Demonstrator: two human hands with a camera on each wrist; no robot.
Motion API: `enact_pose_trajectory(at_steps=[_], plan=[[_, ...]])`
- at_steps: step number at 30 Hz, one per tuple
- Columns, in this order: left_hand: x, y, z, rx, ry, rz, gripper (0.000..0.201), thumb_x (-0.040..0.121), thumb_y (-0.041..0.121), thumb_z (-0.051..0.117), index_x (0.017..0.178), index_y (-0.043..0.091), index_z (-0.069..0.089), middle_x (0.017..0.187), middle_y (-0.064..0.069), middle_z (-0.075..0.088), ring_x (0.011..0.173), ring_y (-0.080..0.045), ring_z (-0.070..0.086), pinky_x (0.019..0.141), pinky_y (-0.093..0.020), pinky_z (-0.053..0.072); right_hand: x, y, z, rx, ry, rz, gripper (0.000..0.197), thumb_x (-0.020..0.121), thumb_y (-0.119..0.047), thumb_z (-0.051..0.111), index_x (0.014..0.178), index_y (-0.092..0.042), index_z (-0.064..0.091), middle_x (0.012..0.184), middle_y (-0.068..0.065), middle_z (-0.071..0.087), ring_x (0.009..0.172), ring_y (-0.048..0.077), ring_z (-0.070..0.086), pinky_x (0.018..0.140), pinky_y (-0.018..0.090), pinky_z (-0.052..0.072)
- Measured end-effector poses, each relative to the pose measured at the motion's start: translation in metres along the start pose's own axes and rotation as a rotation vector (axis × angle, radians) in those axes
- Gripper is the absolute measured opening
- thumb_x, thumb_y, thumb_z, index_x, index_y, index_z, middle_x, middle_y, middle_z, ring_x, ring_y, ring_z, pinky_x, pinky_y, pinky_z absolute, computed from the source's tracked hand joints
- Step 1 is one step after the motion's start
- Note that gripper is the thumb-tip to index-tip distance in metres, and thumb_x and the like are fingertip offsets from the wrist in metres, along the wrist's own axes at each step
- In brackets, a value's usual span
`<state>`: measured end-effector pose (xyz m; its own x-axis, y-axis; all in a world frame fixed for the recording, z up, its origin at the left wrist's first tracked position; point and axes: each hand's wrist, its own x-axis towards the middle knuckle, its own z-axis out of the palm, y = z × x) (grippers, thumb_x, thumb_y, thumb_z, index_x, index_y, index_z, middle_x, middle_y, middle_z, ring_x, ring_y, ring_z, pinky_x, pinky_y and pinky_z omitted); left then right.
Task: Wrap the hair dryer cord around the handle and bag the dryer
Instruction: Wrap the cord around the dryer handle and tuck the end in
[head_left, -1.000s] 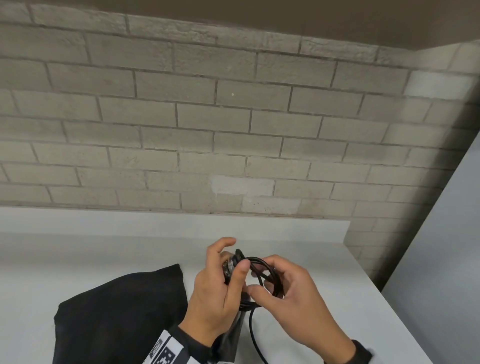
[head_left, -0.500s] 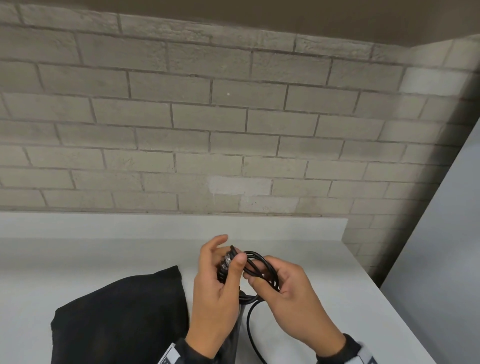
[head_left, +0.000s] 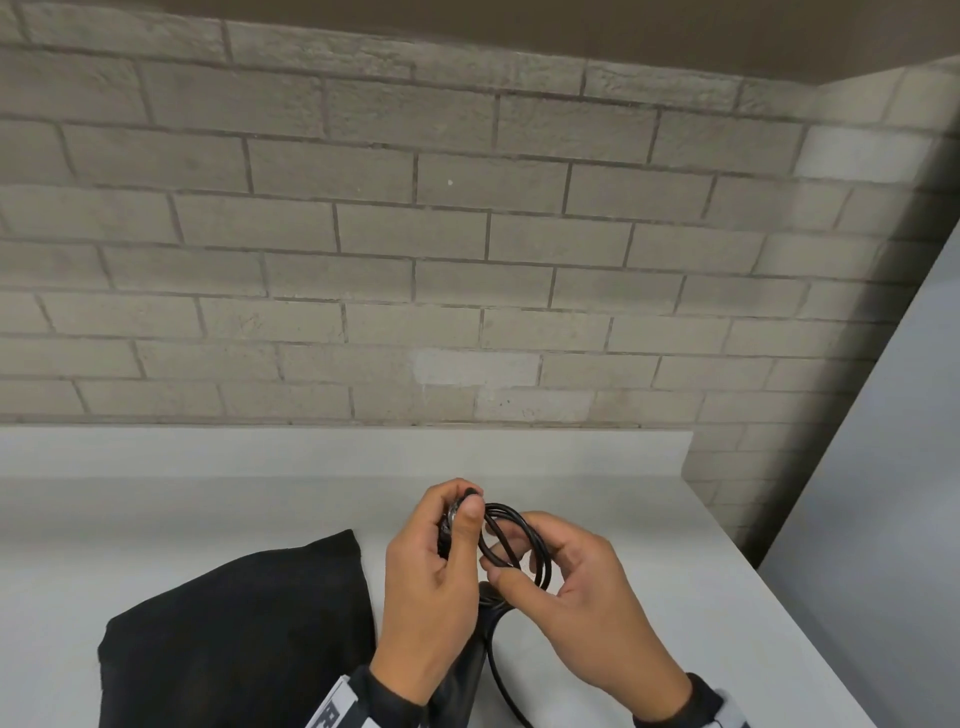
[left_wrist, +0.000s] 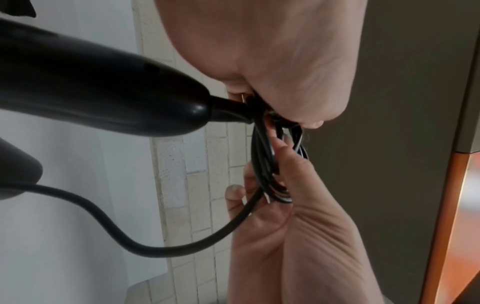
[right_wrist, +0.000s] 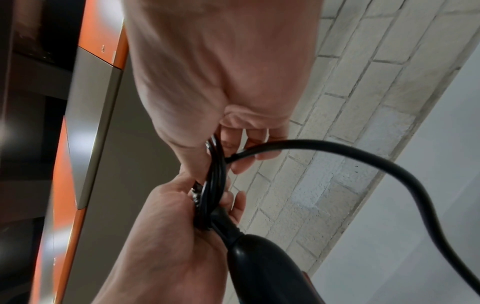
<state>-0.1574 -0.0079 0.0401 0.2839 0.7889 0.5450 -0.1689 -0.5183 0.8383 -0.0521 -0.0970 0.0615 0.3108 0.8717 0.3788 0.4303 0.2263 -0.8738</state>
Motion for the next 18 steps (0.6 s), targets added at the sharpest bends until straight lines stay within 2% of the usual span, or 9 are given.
enact_pose_trajectory(at_steps=[2,3,5,7,9,11,13,16,18], plan=[[0.000,-0.001,0.000,0.031,0.007,0.024,0.026,0.095,0.049,0.049,0.090,0.028,0.063,0.083,0.011,0.066,0.075,-0.009,0.061,0.065,-0.009,0.044,-0.002,0.005,0.002,-0.023,0.057,-0.002,0.040,0.079,-0.007,0.074,0.103,-0.037,0.066,0.088,-0.008,0.069,0.091,0.016,0.063,0.080,0.028,0.053],[0.000,-0.002,0.000,0.048,0.011,0.038,0.030,0.093,0.052,0.046,0.090,0.028,0.063,0.082,0.010,0.065,0.073,-0.010,0.060,0.063,-0.009,0.044,-0.003,0.008,0.002,-0.061,0.112,-0.021,0.046,0.076,-0.008,0.076,0.105,-0.040,0.061,0.093,-0.008,0.067,0.091,0.017,0.061,0.079,0.027,0.053],[0.000,-0.003,0.002,0.066,0.021,0.060,0.033,0.092,0.055,0.044,0.089,0.028,0.062,0.080,0.009,0.063,0.070,-0.011,0.058,0.061,-0.010,0.042,-0.004,0.014,0.002,-0.223,0.257,-0.166,0.051,0.070,-0.010,0.080,0.102,-0.041,0.055,0.103,-0.012,0.058,0.091,0.013,0.056,0.077,0.021,0.047],[0.000,-0.002,0.003,0.074,0.034,0.065,0.033,0.091,0.056,0.044,0.087,0.028,0.061,0.078,0.010,0.061,0.067,-0.009,0.056,0.060,-0.009,0.041,-0.005,0.017,0.001,-0.456,0.340,-0.378,0.039,0.069,-0.013,0.080,0.095,-0.033,0.059,0.105,-0.010,0.051,0.086,0.009,0.053,0.071,0.020,0.046],[-0.001,-0.002,0.005,0.078,0.051,0.066,0.031,0.090,0.057,0.044,0.087,0.030,0.060,0.077,0.013,0.061,0.065,-0.007,0.056,0.058,-0.009,0.040,-0.007,0.016,0.004,-0.705,0.377,-0.472,0.021,0.074,-0.018,0.080,0.087,-0.029,0.067,0.100,-0.002,0.054,0.078,0.015,0.048,0.061,0.027,0.044],[-0.002,-0.002,0.007,0.082,0.073,0.068,0.028,0.089,0.057,0.045,0.086,0.032,0.059,0.078,0.016,0.062,0.065,-0.006,0.057,0.057,-0.008,0.040,-0.010,0.016,0.009,-0.865,0.417,-0.442,0.013,0.077,-0.023,0.079,0.085,-0.030,0.072,0.092,0.003,0.061,0.070,0.019,0.045,0.056,0.029,0.040],[-0.002,-0.002,0.008,0.092,0.090,0.083,0.027,0.090,0.055,0.045,0.086,0.032,0.059,0.081,0.017,0.063,0.068,-0.005,0.059,0.058,-0.007,0.041,-0.012,0.015,0.015,-0.936,0.431,-0.382,0.014,0.077,-0.025,0.077,0.090,-0.032,0.074,0.085,0.003,0.063,0.064,0.021,0.047,0.052,0.028,0.038],[-0.003,-0.004,0.009,0.114,0.091,0.106,0.024,0.090,0.053,0.046,0.087,0.032,0.058,0.080,0.018,0.063,0.065,-0.005,0.058,0.056,-0.006,0.040,-0.013,0.012,0.023,-0.917,0.419,-0.325,0.010,0.082,-0.024,0.068,0.090,-0.027,0.073,0.081,0.000,0.060,0.060,0.020,0.050,0.042,0.026,0.036],[-0.003,-0.005,0.008,0.146,0.082,0.132,0.022,0.091,0.052,0.046,0.086,0.033,0.056,0.077,0.017,0.062,0.061,-0.004,0.056,0.055,-0.006,0.038,-0.014,0.011,0.028,-0.822,0.370,-0.234,0.012,0.087,-0.029,0.056,0.089,-0.026,0.067,0.086,-0.005,0.057,0.065,0.015,0.054,0.038,0.024,0.040]])
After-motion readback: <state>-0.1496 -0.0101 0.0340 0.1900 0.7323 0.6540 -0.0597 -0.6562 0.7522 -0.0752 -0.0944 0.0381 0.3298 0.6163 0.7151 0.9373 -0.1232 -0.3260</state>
